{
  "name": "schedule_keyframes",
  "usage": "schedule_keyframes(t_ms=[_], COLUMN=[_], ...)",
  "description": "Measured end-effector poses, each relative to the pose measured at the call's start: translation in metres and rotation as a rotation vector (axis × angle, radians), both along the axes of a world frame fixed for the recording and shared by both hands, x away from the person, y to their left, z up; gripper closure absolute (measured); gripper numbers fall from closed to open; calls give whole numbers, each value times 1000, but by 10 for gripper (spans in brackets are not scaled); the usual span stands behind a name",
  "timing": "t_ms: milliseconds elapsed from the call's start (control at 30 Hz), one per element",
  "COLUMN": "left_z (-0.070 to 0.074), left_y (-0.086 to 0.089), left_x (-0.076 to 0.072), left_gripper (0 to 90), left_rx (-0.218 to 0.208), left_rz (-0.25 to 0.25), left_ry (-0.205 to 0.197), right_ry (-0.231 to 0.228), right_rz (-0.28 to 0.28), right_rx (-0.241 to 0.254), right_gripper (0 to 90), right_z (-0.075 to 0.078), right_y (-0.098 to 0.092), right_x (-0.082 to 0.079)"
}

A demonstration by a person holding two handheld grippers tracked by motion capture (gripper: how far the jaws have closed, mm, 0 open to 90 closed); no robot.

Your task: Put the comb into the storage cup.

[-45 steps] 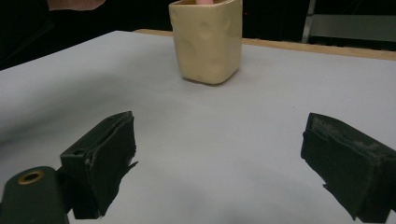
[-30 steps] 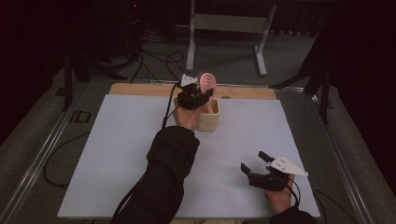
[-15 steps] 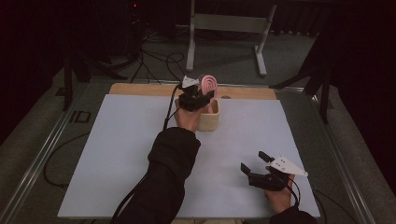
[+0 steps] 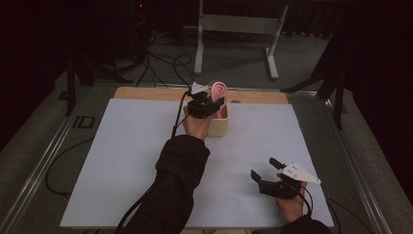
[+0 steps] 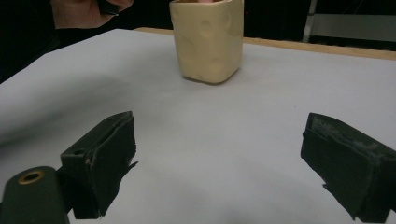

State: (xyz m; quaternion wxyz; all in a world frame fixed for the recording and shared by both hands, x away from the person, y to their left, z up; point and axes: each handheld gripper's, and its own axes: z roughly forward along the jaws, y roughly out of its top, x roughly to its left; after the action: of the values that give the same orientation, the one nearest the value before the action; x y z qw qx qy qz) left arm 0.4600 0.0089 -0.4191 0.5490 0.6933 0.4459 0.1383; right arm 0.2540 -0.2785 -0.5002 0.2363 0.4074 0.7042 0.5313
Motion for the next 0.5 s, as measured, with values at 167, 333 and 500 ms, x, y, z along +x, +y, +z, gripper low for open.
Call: schedule_keyframes(t_ms=[167, 333, 500], left_z=[-6, -9, -9], left_y=[6, 12, 13], left_x=[2, 4, 5], left_gripper=[620, 619, 619], left_rx=[-37, -66, -61], left_rz=[5, 3, -7], left_ry=[28, 50, 48], right_ry=[-1, 5, 1], right_rz=[3, 5, 5], right_rx=[0, -2, -2], right_gripper=[100, 100, 100], right_z=[0, 0, -1], right_y=[0, 1, 2], right_x=[0, 0, 0])
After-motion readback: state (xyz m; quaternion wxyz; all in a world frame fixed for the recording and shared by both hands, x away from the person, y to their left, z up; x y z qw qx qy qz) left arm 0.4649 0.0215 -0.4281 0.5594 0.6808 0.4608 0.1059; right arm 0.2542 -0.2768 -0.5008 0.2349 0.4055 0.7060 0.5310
